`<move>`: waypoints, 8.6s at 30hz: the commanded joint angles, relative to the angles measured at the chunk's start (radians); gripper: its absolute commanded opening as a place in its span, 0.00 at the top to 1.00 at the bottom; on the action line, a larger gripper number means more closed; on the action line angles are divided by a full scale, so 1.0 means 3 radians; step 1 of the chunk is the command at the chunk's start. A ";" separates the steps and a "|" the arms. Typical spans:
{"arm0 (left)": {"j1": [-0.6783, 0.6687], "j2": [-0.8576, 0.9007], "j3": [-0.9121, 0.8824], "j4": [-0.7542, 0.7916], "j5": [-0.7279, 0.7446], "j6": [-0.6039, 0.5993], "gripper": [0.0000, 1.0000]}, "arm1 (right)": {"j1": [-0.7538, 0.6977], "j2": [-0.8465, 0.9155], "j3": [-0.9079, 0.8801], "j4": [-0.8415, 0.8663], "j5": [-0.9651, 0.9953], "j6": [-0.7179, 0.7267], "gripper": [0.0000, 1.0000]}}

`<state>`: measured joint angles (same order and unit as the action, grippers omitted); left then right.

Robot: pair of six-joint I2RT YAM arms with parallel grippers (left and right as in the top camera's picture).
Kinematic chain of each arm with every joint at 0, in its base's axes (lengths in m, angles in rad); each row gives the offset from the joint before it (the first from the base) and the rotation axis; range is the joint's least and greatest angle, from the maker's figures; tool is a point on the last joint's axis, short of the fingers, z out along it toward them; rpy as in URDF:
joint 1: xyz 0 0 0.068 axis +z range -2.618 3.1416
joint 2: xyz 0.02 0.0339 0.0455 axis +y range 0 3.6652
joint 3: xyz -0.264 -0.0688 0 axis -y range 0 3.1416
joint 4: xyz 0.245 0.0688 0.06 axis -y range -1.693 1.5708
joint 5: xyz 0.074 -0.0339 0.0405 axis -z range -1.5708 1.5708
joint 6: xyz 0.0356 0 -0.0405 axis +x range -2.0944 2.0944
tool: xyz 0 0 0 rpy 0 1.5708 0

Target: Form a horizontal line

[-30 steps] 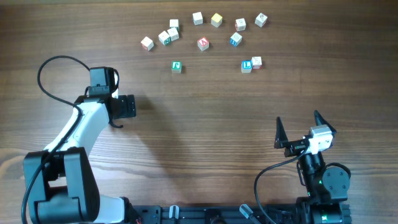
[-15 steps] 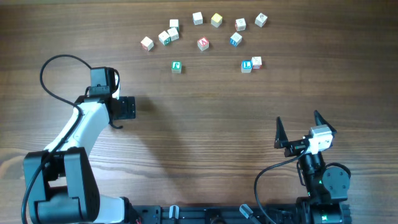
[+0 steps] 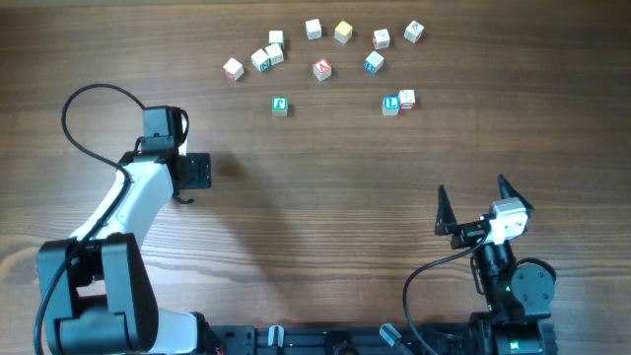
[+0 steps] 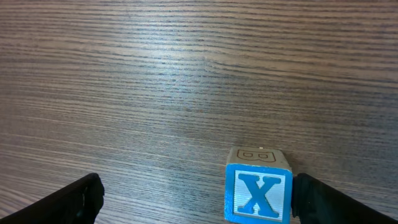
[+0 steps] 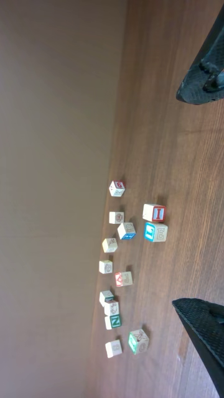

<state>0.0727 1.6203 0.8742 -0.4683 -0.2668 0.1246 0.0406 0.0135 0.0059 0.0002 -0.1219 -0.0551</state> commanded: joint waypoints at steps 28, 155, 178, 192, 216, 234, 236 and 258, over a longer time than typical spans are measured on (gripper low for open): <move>0.0010 0.0037 -0.0014 0.0046 -0.0385 0.0183 0.00 | 0.0023 -0.0020 -0.0001 0.0018 0.0034 -0.0045 0.00; 0.0886 0.0608 0.0604 -0.0556 0.0802 0.0374 0.71 | 0.0023 -0.0020 -0.0003 0.0018 0.0034 -0.0045 0.00; 0.0886 0.0635 0.0595 -0.0440 0.0941 0.0445 0.58 | 0.0023 -0.0020 -0.0001 0.0018 0.0034 -0.0045 0.00; 0.0886 0.0633 0.0595 -0.0420 0.1101 0.0444 0.61 | 0.0023 -0.0020 -0.0001 0.0018 0.0034 -0.0045 0.00; 0.0886 0.0635 0.0595 -0.0258 0.1100 0.0150 0.59 | 0.0023 -0.0020 -0.0001 0.0018 0.0034 -0.0046 0.00; 0.1022 0.0640 0.0595 0.0050 0.0842 -0.1572 0.64 | 0.0023 -0.0020 -0.0001 0.0018 0.0034 -0.0046 0.00; 0.1047 0.0640 0.0595 -0.0017 0.0612 -0.1773 0.71 | 0.0023 -0.0020 -0.0003 0.0018 0.0034 -0.0045 0.00; 0.1139 0.0641 0.0595 -0.0529 0.1002 -0.2084 0.96 | 0.0023 -0.0020 -0.0001 0.0018 0.0034 -0.0046 0.00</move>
<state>0.4118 1.8011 1.0592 -0.6029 -0.0273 -0.4538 0.0406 0.0135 0.0059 0.0002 -0.1219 -0.0551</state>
